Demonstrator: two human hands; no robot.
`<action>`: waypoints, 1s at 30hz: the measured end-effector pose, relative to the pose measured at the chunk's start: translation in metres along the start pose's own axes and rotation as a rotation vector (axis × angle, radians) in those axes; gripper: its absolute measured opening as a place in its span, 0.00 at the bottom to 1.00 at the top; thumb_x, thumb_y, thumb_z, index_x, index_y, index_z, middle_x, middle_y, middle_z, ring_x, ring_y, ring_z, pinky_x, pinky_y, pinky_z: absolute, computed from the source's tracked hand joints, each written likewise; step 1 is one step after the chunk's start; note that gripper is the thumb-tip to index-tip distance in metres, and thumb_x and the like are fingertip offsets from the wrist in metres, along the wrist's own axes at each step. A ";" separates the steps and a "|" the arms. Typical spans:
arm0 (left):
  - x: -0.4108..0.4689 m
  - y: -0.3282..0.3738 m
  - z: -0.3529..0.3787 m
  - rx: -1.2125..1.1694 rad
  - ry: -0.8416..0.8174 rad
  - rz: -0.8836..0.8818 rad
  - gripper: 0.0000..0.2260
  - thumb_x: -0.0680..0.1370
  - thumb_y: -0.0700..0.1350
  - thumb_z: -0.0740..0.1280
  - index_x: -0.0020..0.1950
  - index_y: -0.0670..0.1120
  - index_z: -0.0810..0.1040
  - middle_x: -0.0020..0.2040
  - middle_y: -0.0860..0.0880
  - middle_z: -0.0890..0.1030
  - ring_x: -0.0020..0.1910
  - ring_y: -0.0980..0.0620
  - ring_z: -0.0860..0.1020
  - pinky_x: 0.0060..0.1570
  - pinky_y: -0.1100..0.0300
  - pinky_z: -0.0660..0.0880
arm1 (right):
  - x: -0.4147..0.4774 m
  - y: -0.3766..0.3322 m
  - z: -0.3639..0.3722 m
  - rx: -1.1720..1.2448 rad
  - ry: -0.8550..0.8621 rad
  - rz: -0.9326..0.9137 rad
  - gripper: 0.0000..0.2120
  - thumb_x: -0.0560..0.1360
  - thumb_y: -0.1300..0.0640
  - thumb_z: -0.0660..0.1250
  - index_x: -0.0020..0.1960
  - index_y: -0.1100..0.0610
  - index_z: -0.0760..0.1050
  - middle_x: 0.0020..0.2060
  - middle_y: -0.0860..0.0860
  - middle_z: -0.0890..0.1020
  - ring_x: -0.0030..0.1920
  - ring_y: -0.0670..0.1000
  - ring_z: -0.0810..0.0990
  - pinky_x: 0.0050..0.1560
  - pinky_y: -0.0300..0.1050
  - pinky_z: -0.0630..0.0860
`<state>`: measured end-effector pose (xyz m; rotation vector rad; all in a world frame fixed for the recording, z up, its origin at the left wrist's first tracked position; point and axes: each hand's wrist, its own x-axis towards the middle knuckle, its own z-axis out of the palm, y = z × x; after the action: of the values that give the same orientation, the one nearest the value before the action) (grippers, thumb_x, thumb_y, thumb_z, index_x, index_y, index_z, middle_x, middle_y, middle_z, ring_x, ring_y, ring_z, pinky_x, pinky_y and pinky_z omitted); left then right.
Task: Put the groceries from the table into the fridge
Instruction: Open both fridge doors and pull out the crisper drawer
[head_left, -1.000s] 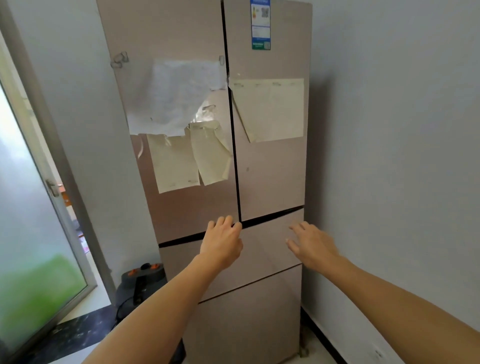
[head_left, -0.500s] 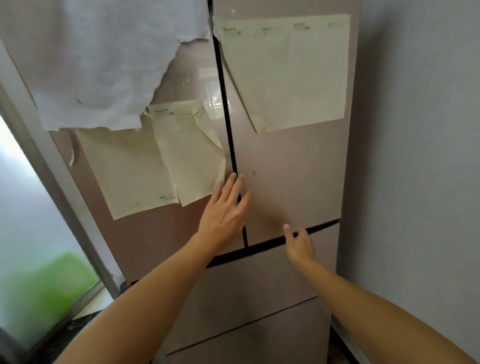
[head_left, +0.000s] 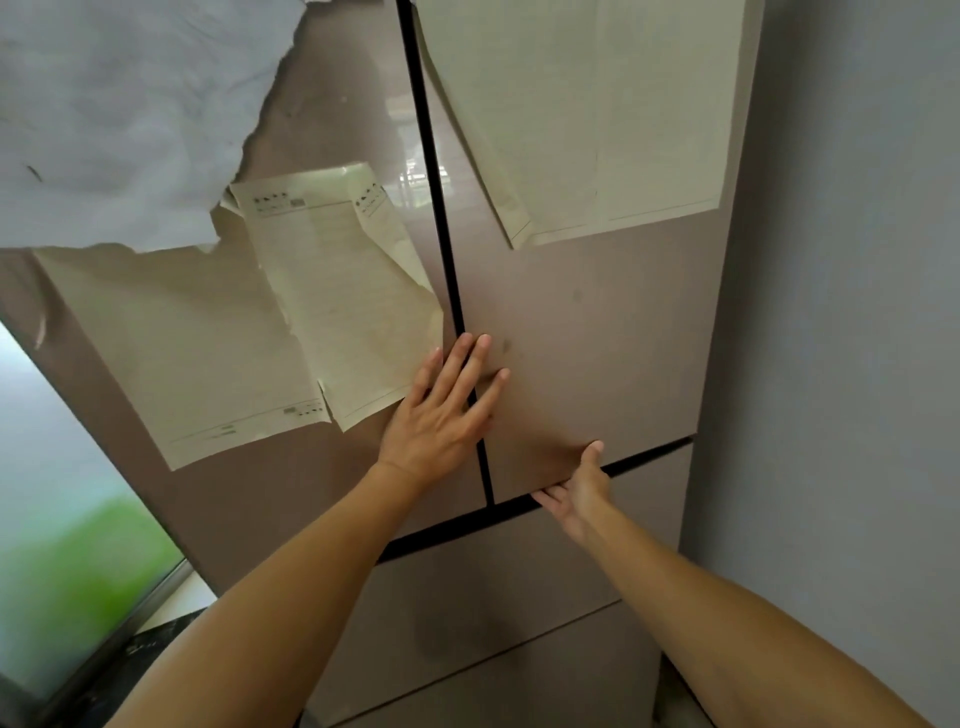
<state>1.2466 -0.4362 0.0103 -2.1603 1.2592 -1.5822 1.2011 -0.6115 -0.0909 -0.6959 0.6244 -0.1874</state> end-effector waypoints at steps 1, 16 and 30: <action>0.001 0.000 -0.003 -0.010 -0.017 -0.001 0.23 0.80 0.52 0.63 0.74 0.46 0.67 0.75 0.38 0.60 0.76 0.41 0.58 0.74 0.44 0.54 | -0.005 -0.002 -0.001 -0.005 -0.008 0.013 0.33 0.79 0.36 0.49 0.75 0.57 0.59 0.70 0.59 0.70 0.67 0.62 0.72 0.59 0.59 0.73; 0.029 0.053 -0.100 -0.299 -0.075 0.337 0.22 0.79 0.46 0.56 0.73 0.46 0.65 0.77 0.41 0.55 0.77 0.41 0.49 0.74 0.43 0.54 | -0.100 -0.021 -0.068 -0.231 0.085 -0.130 0.16 0.82 0.49 0.56 0.61 0.58 0.72 0.55 0.60 0.79 0.55 0.60 0.78 0.54 0.60 0.77; 0.057 0.076 -0.122 -0.574 -0.005 -0.202 0.19 0.79 0.47 0.56 0.67 0.41 0.71 0.72 0.37 0.67 0.72 0.39 0.65 0.69 0.44 0.66 | -0.198 -0.065 -0.172 -0.861 0.605 -0.810 0.14 0.81 0.48 0.58 0.57 0.56 0.74 0.52 0.55 0.78 0.48 0.52 0.76 0.48 0.47 0.74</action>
<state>1.1074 -0.4852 0.0569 -2.6979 1.7044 -1.3982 0.9431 -0.6823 -0.0571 -1.7483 0.9811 -0.9386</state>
